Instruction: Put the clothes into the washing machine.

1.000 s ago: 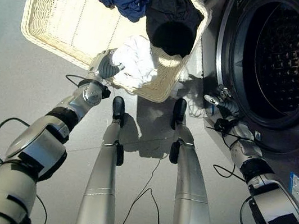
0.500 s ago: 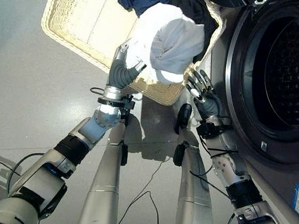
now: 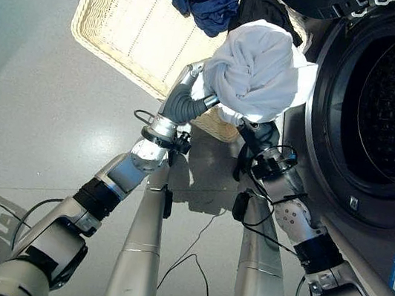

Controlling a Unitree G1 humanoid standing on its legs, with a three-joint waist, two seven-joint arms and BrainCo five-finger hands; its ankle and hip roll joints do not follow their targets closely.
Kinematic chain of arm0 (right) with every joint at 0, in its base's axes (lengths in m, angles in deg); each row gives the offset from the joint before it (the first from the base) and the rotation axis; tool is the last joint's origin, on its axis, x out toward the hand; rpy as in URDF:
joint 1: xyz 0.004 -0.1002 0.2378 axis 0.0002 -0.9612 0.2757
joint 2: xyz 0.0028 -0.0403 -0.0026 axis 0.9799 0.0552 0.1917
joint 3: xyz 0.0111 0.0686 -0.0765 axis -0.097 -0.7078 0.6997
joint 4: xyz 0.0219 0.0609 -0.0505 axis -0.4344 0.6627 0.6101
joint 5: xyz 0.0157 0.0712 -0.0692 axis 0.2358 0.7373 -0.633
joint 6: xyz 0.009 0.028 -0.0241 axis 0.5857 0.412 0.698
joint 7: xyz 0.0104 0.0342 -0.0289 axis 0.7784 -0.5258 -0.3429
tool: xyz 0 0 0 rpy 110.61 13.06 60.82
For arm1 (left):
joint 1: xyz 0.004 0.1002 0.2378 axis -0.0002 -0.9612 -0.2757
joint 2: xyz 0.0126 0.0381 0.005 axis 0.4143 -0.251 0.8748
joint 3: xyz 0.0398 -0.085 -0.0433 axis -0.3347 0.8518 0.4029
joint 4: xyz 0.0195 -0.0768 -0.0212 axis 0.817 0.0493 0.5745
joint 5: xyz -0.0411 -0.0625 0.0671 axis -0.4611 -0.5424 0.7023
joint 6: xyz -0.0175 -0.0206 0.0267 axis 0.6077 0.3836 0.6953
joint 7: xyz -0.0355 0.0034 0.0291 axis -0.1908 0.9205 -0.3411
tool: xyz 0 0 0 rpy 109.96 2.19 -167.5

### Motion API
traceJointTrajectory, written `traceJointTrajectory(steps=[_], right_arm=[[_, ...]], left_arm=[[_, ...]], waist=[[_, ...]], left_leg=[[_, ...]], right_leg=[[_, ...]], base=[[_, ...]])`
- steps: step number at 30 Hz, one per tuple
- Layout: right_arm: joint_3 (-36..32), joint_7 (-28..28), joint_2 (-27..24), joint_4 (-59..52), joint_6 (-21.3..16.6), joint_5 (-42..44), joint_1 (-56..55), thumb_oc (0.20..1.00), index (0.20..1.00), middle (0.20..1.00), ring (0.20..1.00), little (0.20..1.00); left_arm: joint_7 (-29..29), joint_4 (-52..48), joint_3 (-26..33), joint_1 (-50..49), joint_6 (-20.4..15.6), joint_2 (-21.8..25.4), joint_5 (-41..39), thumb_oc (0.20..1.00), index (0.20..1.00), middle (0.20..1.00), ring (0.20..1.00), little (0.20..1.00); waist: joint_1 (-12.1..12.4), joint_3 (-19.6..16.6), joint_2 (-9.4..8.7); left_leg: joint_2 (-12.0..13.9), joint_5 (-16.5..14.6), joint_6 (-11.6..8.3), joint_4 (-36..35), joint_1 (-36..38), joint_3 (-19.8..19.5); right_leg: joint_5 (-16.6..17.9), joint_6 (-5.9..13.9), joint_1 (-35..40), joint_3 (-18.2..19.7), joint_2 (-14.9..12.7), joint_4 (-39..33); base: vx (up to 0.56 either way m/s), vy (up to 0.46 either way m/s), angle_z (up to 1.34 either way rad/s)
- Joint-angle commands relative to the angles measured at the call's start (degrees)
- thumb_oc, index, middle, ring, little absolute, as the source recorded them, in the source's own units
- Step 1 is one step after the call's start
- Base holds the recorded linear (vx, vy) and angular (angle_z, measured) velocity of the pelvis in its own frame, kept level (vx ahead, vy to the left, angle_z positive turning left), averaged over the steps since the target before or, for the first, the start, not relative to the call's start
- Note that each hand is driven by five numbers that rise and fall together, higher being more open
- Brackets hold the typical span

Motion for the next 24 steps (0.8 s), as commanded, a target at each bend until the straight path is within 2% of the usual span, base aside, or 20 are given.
traceJointTrajectory(steps=[1,3,7,11,24], right_arm=[[0.27,5.84,-0.01,-8.99,-0.41,5.44,-0.44,1.000,1.000,1.000,1.000,1.000],[0.38,8.29,-0.77,-10.00,-0.22,9.29,-0.14,1.000,1.000,1.000,1.000,1.000],[0.20,10.49,-1.70,-10.81,-0.96,12.10,-0.33,1.000,1.000,1.000,1.000,1.000],[-0.41,14.22,-2.96,-11.58,-2.21,14.53,-1.14,1.000,1.000,1.000,1.000,1.000],[-3.04,13.28,-3.82,-12.16,-7.28,17.30,-2.48,1.000,1.000,1.000,1.000,1.000]], left_arm=[[1.37,-7.17,-1.84,1.86,-1.22,0.31,7.76,0.200,0.200,0.200,0.200,0.200],[2.25,-7.04,-2.58,2.97,-0.24,2.02,11.98,0.200,0.200,0.200,0.200,0.200],[2.88,-7.20,-3.53,3.79,0.79,3.96,14.29,0.200,0.200,0.200,0.200,0.200],[6.22,-6.57,-4.58,4.40,1.99,6.60,16.77,0.200,0.200,0.200,0.200,0.200],[11.71,-5.83,-4.59,4.70,3.89,9.11,25.28,0.200,0.200,0.200,0.200,0.200]], waist=[[0.74,-0.90,0.59],[0.80,-0.90,0.67],[0.75,-0.90,0.62],[0.54,-0.90,0.58],[0.18,-0.90,0.71]], left_leg=[[-4.93,-1.16,5.89,3.85,-0.73,-0.09],[-4.96,-1.27,5.90,4.31,-1.07,-0.14],[-4.94,-1.28,5.87,4.29,-0.97,-0.02],[-4.68,-1.37,5.76,4.41,-0.97,0.34],[-4.49,-1.27,5.61,4.30,-1.14,0.83]], right_leg=[[7.18,3.24,3.07,-2.68,1.85,-6.43],[7.09,3.30,2.73,-2.73,1.67,-5.97],[7.22,3.43,2.83,-2.86,1.65,-6.13],[7.24,3.59,2.76,-2.95,1.66,-5.96],[7.33,3.72,2.45,-3.05,1.73,-5.87]], base=[[0.00,0.000,0.00],[0.00,0.000,0.00],[0.00,-0.012,0.03],[0.00,0.000,0.00],[0.00,0.000,0.00]])
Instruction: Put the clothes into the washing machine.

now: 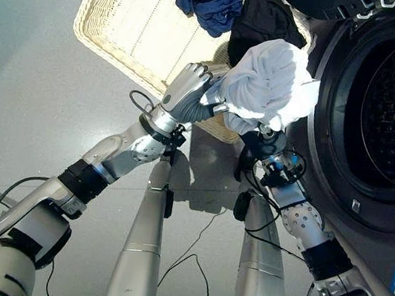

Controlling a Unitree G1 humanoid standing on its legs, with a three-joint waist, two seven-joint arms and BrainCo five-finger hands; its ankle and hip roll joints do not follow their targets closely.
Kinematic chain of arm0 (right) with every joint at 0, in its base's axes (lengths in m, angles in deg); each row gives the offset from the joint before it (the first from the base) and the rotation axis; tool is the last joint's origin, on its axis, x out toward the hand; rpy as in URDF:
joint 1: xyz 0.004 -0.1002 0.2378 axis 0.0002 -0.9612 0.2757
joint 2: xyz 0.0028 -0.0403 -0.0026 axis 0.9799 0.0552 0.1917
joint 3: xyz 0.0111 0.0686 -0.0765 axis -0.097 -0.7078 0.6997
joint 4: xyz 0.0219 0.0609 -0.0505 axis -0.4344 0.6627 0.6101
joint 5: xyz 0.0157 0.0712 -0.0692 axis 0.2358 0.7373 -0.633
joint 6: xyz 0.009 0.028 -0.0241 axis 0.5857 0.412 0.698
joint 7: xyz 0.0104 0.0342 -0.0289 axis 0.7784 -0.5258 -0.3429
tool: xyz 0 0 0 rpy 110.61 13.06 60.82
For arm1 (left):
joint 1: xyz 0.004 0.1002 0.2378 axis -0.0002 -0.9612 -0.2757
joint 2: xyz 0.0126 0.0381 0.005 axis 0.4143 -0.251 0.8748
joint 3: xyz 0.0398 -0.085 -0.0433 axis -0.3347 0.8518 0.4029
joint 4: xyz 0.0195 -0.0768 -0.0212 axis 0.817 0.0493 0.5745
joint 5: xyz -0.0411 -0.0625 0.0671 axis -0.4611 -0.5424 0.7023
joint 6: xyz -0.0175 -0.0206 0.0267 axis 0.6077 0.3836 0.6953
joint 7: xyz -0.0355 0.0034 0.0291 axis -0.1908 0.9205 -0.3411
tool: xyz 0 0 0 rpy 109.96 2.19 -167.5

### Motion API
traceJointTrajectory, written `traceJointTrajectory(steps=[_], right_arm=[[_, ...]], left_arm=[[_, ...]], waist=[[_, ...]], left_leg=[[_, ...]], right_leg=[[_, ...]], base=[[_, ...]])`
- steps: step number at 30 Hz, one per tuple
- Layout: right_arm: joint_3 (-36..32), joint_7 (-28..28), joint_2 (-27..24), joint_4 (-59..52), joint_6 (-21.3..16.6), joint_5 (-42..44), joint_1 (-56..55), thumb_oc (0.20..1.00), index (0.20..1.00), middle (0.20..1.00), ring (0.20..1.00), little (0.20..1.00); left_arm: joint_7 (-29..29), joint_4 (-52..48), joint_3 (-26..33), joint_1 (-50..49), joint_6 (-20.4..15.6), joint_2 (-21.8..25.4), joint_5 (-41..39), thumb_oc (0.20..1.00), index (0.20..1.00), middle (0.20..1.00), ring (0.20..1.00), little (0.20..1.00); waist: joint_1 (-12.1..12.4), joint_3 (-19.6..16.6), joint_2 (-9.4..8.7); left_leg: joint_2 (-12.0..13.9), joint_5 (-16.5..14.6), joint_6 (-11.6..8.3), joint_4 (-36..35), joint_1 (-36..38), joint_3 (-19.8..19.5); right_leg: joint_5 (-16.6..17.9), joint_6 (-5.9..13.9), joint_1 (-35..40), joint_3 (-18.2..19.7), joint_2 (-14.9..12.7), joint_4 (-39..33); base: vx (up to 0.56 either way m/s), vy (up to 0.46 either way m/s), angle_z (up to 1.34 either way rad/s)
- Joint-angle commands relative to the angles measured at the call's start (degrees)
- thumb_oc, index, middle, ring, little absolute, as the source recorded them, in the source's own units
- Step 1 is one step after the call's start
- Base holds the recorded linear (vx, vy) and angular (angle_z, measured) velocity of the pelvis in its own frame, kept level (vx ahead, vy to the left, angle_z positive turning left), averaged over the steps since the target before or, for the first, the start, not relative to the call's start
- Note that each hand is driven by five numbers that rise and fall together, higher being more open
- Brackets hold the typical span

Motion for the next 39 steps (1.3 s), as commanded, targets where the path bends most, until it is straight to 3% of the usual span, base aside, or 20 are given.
traceJointTrajectory(steps=[1,8,14,15,16,23,33,37,39], right_arm=[[-3.98,1.88,-0.31,-9.82,-4.13,2.68,-0.84,1.000,1.000,1.000,1.000,1.000],[-4.95,0.34,0.13,-9.92,-5.60,2.96,-1.47,1.000,1.000,1.000,1.000,1.000],[-5.09,0.68,0.43,-10.57,-6.33,3.11,-1.47,1.000,1.000,1.000,1.000,1.000],[-4.92,0.95,0.39,-10.75,-6.14,3.06,-1.37,0.846,0.846,0.846,0.846,0.846],[-4.84,1.06,0.42,-10.78,-6.17,2.99,-1.33,0.203,0.203,0.203,0.203,0.203],[-3.80,2.03,0.40,-11.07,-6.62,2.81,-0.71,0.200,0.200,0.200,0.200,0.200],[-3.17,2.61,0.37,-10.87,-7.12,3.35,0.34,0.200,0.200,0.200,0.200,0.200],[-3.10,2.50,0.57,-10.96,-7.25,3.70,0.42,0.200,0.200,0.200,0.200,0.200],[-3.06,2.80,0.62,-10.74,-7.52,3.90,0.21,0.200,0.200,0.200,0.200,0.200]], left_arm=[[2.34,-5.87,0.29,-0.12,-1.28,1.68,4.03,0.200,0.200,0.200,0.200,0.200],[1.44,-6.57,0.54,-0.35,-2.72,1.70,6.38,0.200,0.200,0.200,0.200,0.200],[-4.62,-7.88,-1.54,1.00,-4.13,1.46,8.01,0.200,0.200,0.200,0.200,0.200],[-5.35,-7.90,-1.92,1.23,-4.47,1.49,7.68,0.200,0.200,0.200,0.200,0.200],[-5.94,-7.87,-2.04,1.34,-4.81,1.44,7.51,0.200,0.200,0.200,0.200,0.200],[-12.02,-8.05,-4.31,2.47,-6.76,1.31,5.99,0.200,0.200,0.200,0.200,0.200],[-14.83,-7.47,-6.12,3.72,-5.03,1.26,5.17,0.200,0.200,0.200,0.200,0.200],[-14.48,-7.07,-6.31,3.55,-2.72,1.51,5.09,0.200,0.200,0.200,0.200,0.200],[-13.95,-6.97,-5.90,3.05,-0.42,1.20,3.81,1.000,1.000,1.000,1.000,1.000]], waist=[[0.13,-0.95,0.61],[0.04,-0.95,0.71],[-0.39,-0.95,0.57],[-0.48,-0.95,0.57],[-0.50,-0.95,0.58],[-0.68,-0.95,0.41],[-0.83,-0.95,0.25],[-0.80,-0.95,0.22],[-0.74,-0.95,0.26]], left_leg=[[-3.99,-1.26,5.82,4.16,-0.88,1.07],[-3.85,-1.20,5.75,4.23,-1.12,1.27],[-3.74,-1.16,5.76,4.11,-1.26,1.62],[-3.63,-1.18,5.76,4.09,-1.23,1.74],[-3.62,-1.17,5.75,4.07,-1.22,1.77],[-3.62,-1.14,5.76,3.92,-0.87,2.18],[-3.59,-1.08,5.67,3.95,-1.23,2.38],[-3.65,-1.04,5.58,4.10,-1.42,2.26],[-3.68,-1.04,5.57,4.20,-1.51,2.23]], right_leg=[[8.22,3.55,2.80,-2.80,2.36,-6.60],[8.24,3.60,2.52,-2.83,2.28,-6.42],[8.57,3.74,2.35,-2.69,2.41,-6.77],[8.58,3.75,2.35,-2.63,2.41,-6.82],[8.60,3.77,2.30,-2.57,2.44,-6.78],[8.77,3.81,2.69,-2.58,2.76,-7.18],[8.93,3.82,2.37,-2.66,2.93,-7.36],[8.99,3.79,2.28,-2.61,3.00,-7.37],[8.96,3.80,2.23,-2.58,3.00,-7.33]], base=[[0.00,0.000,0.00],[0.00,0.000,0.00],[0.00,0.000,0.00],[0.00,0.000,0.00],[0.00,0.000,0.00],[0.00,0.002,0.00],[0.00,0.000,0.00],[0.00,0.000,0.00],[0.00,0.000,0.00]])
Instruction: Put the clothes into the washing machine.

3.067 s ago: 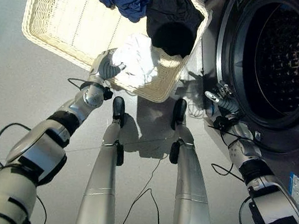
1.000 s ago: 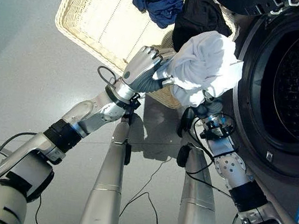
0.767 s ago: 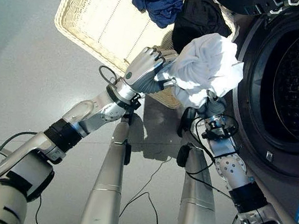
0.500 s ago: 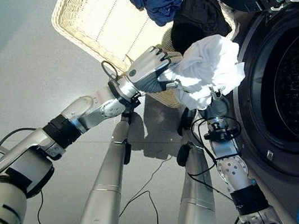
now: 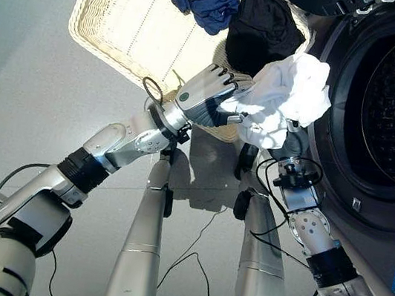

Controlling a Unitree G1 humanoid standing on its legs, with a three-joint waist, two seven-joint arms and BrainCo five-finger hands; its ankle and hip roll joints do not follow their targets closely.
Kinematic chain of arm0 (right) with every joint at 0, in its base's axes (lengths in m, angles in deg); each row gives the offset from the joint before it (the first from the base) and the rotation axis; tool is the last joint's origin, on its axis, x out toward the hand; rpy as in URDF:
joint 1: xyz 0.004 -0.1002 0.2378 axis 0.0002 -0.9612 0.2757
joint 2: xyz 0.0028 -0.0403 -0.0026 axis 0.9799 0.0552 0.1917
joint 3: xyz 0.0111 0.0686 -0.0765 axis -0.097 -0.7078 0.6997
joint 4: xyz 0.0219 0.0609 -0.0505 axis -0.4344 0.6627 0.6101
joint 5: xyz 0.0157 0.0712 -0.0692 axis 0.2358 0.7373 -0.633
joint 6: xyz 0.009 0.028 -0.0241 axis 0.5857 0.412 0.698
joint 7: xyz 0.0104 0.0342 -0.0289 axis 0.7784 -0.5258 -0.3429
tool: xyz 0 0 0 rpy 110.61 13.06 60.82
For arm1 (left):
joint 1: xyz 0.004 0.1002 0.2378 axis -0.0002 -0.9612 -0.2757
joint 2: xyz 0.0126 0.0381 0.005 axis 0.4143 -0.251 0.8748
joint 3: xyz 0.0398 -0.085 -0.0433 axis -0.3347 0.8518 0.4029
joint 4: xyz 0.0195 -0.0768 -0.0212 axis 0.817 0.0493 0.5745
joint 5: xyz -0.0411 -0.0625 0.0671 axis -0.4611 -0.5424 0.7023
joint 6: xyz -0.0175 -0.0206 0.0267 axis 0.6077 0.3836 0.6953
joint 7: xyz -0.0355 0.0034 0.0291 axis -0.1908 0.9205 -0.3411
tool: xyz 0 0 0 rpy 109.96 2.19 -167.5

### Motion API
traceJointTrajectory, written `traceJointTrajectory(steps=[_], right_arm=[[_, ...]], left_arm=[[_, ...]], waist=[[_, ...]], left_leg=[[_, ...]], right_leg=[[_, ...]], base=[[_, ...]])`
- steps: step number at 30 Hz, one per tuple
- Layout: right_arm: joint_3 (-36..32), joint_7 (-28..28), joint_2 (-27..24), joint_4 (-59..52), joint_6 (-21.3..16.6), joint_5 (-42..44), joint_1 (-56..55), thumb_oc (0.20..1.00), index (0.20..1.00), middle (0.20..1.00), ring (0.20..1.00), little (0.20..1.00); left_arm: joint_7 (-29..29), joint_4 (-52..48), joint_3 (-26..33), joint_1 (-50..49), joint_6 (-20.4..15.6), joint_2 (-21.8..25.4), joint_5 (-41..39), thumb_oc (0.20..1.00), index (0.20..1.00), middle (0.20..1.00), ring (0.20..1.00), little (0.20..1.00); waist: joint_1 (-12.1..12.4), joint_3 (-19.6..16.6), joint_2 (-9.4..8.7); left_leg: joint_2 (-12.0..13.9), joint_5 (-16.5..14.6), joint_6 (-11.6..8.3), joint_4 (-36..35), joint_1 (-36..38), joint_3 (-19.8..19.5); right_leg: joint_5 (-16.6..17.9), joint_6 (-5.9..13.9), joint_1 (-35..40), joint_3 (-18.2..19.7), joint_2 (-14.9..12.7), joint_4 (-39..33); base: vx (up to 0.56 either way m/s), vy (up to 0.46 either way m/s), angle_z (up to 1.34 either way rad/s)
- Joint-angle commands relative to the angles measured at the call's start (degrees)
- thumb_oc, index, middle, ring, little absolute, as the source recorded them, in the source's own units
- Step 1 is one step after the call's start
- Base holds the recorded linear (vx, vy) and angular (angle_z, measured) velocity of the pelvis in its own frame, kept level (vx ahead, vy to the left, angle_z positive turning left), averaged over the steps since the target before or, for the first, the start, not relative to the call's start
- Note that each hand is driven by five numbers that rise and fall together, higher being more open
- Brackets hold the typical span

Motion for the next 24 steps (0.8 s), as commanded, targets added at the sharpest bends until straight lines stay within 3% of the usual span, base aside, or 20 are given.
traceJointTrajectory(steps=[1,4,6,8,15,18,19,21,24], right_arm=[[-0.23,4.24,0.79,-10.40,-2.64,0.97,3.14,0.200,0.200,0.200,0.200,0.200],[-0.46,4.92,1.36,-9.87,-3.13,1.17,3.00,0.200,0.200,0.200,0.200,0.200],[-0.65,5.06,1.80,-9.55,-3.32,1.03,3.02,0.200,0.200,0.200,0.200,0.200],[-1.08,4.11,2.84,-10.02,-3.48,0.21,3.20,0.200,0.200,0.200,0.200,0.200],[-2.70,2.23,7.34,-10.31,-3.32,-2.60,3.22,0.200,0.200,0.200,0.200,0.200],[-3.07,0.98,8.30,-10.54,-3.01,-3.40,3.73,0.200,0.200,0.200,0.200,0.200],[-3.45,-0.52,8.85,-10.77,-3.09,-4.21,4.09,0.200,0.200,0.200,0.200,0.200],[-4.23,-2.33,8.79,-10.57,-3.69,-4.74,4.72,0.200,0.200,0.200,0.200,0.200],[-4.99,-3.84,8.61,-9.74,-4.72,-4.83,5.31,0.200,0.200,0.200,0.200,0.200]], left_arm=[[-1.26,-4.53,-3.95,-1.36,2.58,-0.15,-0.98,1.000,1.000,1.000,1.000,1.000],[2.00,-2.47,-3.22,-2.63,12.96,-0.93,-5.73,1.000,1.000,1.000,1.000,1.000],[4.74,-1.24,-2.73,-3.45,17.54,-1.21,-7.04,1.000,1.000,1.000,1.000,1.000],[9.04,0.23,-0.50,-6.35,19.05,-2.86,-12.11,1.000,1.000,1.000,1.000,1.000],[14.42,1.12,6.44,-13.61,6.87,-12.40,-32.62,1.000,1.000,1.000,1.000,1.000],[15.65,0.49,7.83,-14.49,4.81,-14.15,-33.09,1.000,1.000,1.000,1.000,1.000],[17.73,-0.28,8.98,-15.19,2.19,-15.29,-32.41,1.000,1.000,1.000,1.000,1.000],[19.10,-0.93,10.11,-15.41,0.33,-15.65,-31.54,1.000,1.000,1.000,1.000,1.000],[19.88,-0.73,10.98,-15.21,-0.76,-15.65,-31.21,1.000,1.000,1.000,1.000,1.000]], waist=[[-0.44,-0.95,0.27],[-0.20,-0.95,0.25],[0.01,-0.95,0.25],[0.44,-0.95,0.22],[1.40,-0.95,0.30],[1.60,-0.95,0.34],[1.75,-0.95,0.37],[1.93,-0.95,0.48],[2.04,-0.95,0.54]], left_leg=[[-3.78,-0.93,5.66,3.93,-0.91,1.72],[-3.85,-0.78,5.66,3.83,-1.12,1.49],[-3.95,-0.68,5.69,3.82,-1.15,1.36],[-4.08,-0.54,5.76,3.77,-1.43,0.98],[-4.32,-0.04,5.99,3.20,-1.72,0.46],[-4.36,-0.03,5.97,3.07,-1.61,0.38],[-4.51,0.05,5.96,3.12,-1.56,0.32],[-4.59,0.10,5.91,3.08,-1.34,0.27],[-4.60,0.08,5.81,3.20,-1.28,0.19]], right_leg=[[8.84,3.93,2.96,-2.80,2.95,-7.19],[8.84,4.03,2.82,-2.92,2.91,-7.12],[8.81,4.07,2.84,-3.03,2.89,-7.06],[8.90,4.11,2.62,-3.21,2.75,-7.07],[9.04,4.19,2.39,-3.94,2.27,-6.82],[8.98,4.19,2.41,-4.06,2.23,-6.68],[8.99,4.11,2.51,-4.09,2.30,-6.63],[8.91,4.01,2.70,-4.09,2.36,-6.53],[8.84,3.97,2.82,-4.05,2.37,-6.41]], base=[[0.00,0.000,0.00],[0.00,0.000,0.00],[0.00,0.000,0.00],[0.00,-0.047,-0.01],[0.00,-0.041,0.03],[0.01,-0.006,0.05],[0.01,-0.001,0.04],[0.01,0.000,0.02],[0.00,0.000,0.00]])
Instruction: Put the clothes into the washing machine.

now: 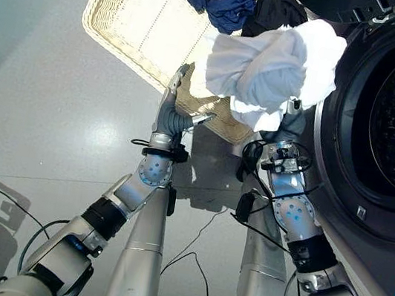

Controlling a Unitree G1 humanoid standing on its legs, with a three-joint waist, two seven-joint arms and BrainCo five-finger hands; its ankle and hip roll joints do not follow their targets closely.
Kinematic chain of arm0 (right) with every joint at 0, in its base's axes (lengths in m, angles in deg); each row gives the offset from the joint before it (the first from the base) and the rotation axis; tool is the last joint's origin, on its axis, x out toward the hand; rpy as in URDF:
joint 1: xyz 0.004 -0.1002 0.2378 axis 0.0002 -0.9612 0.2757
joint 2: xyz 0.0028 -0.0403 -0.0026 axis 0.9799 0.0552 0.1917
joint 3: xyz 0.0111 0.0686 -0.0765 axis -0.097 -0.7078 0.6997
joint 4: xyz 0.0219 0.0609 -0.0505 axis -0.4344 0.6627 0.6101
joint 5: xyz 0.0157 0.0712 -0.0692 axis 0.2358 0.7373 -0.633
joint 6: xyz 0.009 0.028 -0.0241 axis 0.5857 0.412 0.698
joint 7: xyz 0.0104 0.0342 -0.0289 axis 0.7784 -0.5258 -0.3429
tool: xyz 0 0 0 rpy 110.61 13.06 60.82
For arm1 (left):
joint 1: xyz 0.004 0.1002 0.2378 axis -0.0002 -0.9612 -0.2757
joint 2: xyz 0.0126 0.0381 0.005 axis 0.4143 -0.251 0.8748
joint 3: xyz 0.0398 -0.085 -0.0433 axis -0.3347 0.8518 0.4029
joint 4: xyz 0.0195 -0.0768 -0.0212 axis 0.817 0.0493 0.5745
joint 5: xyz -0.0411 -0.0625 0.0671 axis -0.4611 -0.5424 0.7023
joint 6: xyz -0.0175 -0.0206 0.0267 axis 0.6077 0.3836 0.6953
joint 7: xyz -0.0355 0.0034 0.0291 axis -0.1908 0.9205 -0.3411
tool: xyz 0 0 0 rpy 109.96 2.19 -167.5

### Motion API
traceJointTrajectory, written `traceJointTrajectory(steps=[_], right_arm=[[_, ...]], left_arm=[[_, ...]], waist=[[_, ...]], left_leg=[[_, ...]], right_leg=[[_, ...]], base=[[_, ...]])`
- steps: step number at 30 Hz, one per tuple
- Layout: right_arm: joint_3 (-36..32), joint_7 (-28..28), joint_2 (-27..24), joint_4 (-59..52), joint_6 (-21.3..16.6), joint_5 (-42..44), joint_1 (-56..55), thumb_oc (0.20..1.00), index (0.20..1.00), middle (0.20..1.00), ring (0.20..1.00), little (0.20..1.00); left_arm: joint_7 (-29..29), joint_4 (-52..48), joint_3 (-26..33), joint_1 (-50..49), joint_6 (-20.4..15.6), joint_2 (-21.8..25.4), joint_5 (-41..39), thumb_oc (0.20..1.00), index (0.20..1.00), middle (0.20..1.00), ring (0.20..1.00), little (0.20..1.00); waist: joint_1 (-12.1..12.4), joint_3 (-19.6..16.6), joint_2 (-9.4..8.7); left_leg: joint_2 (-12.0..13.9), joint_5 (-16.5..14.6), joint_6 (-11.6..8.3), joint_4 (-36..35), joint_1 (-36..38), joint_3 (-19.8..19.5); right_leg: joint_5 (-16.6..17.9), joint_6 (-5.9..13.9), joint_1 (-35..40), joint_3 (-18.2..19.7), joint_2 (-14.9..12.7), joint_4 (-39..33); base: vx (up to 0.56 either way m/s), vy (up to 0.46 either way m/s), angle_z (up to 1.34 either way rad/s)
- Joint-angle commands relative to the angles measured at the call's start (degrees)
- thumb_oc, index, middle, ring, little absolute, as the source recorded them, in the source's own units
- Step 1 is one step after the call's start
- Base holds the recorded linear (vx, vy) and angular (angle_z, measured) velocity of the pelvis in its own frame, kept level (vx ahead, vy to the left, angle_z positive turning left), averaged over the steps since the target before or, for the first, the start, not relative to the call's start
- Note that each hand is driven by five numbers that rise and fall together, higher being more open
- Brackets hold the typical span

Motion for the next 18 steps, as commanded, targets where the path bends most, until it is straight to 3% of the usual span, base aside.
traceJointTrajectory(steps=[1,6,7,15,18], right_arm=[[-3.35,-1.63,-0.66,-7.24,-4.07,-2.77,-0.32,0.200,0.200,0.200,0.200,0.200],[-7.28,-7.87,-3.41,1.92,-5.26,0.60,2.31,0.200,0.200,0.200,0.200,0.200],[-8.21,-11.33,-4.55,6.18,-5.44,0.59,3.20,0.200,0.200,0.200,0.200,0.200],[-11.94,-11.80,-13.99,38.07,-3.90,11.98,9.03,0.200,0.200,0.200,0.200,0.200],[-13.86,-15.59,-16.76,45.81,-4.02,13.04,11.48,0.200,0.200,0.200,0.200,0.200]], left_arm=[[3.81,-3.61,2.43,1.91,-6.54,0.40,1.43,1.000,1.000,1.000,1.000,1.000],[10.26,3.81,3.80,5.20,-5.65,2.22,4.73,1.000,1.000,1.000,1.000,1.000],[12.04,6.92,3.90,6.66,-4.62,2.80,5.29,1.000,1.000,1.000,1.000,1.000],[16.43,25.00,1.10,14.31,-5.07,6.70,1.07,1.000,1.000,1.000,1.000,1.000],[16.52,28.75,0.30,15.91,-4.95,7.69,0.24,1.000,1.000,1.000,1.000,1.000]], waist=[[0.46,-0.95,0.59],[0.29,-0.95,0.72],[0.14,-0.95,0.75],[-0.61,-0.95,0.96],[-0.65,-0.95,0.83]], left_leg=[[-4.44,0.04,5.81,3.00,-0.63,1.63],[-4.16,-0.26,5.28,3.97,-0.70,1.93],[-4.05,-0.32,5.09,4.10,-0.72,2.13],[-2.75,-0.46,4.10,3.82,-0.89,3.33],[-2.40,-0.59,3.90,3.88,-0.97,3.37]], right_leg=[[8.97,3.82,2.58,-2.97,2.51,-6.54],[8.66,3.82,2.44,-2.62,2.61,-5.34],[8.62,3.82,2.34,-2.51,2.68,-5.19],[8.62,3.62,1.89,-1.88,3.42,-5.30],[8.52,3.60,1.91,-1.73,3.68,-5.27]], base=[[0.00,0.000,0.00],[0.00,0.025,0.00],[0.00,0.071,-0.02],[0.00,0.047,-0.06],[0.01,0.012,-0.11]])
